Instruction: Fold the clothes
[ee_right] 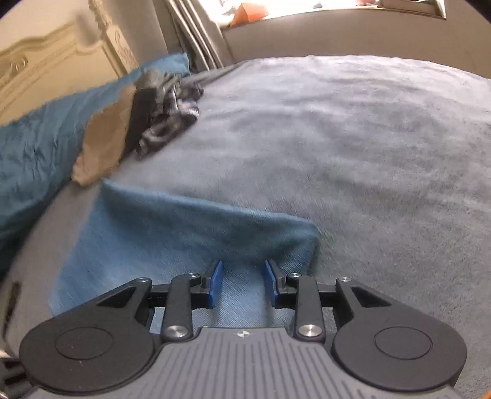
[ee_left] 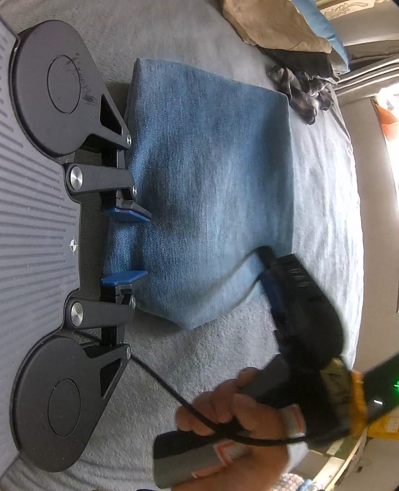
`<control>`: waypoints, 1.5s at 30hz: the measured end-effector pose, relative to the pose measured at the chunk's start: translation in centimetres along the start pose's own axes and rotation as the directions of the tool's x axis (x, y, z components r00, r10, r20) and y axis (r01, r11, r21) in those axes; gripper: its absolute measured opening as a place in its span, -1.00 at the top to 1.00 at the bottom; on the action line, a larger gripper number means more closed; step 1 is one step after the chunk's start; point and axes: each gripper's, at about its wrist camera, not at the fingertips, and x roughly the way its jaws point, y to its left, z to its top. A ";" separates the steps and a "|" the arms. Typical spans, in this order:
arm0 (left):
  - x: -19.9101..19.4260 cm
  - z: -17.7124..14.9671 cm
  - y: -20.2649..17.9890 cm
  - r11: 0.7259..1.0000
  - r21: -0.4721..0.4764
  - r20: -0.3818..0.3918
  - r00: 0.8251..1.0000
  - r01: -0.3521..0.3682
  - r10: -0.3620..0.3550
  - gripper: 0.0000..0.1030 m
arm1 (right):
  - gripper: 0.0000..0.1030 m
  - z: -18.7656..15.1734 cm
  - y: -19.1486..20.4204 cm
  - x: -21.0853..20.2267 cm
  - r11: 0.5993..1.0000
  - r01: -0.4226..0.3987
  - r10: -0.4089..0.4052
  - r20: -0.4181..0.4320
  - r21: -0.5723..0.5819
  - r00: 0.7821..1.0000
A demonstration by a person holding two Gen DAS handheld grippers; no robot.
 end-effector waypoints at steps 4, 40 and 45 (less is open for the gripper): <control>0.0 -0.1 -0.4 1.000 0.010 -0.001 1.000 -0.015 0.015 0.33 | 0.37 1.0 0.0 0.7 1.000 0.002 -0.002 0.018 -0.001 1.000; -4.1 -5.7 2.3 0.995 -0.067 0.201 0.978 0.076 -0.061 0.19 | 0.32 -1.7 -5.7 -4.7 0.922 -0.249 0.207 0.166 0.297 0.964; -3.3 -5.9 2.9 0.996 -0.082 0.179 0.984 0.041 -0.025 0.19 | 0.31 -6.4 -7.8 -8.3 0.822 -0.367 0.343 0.136 0.435 0.929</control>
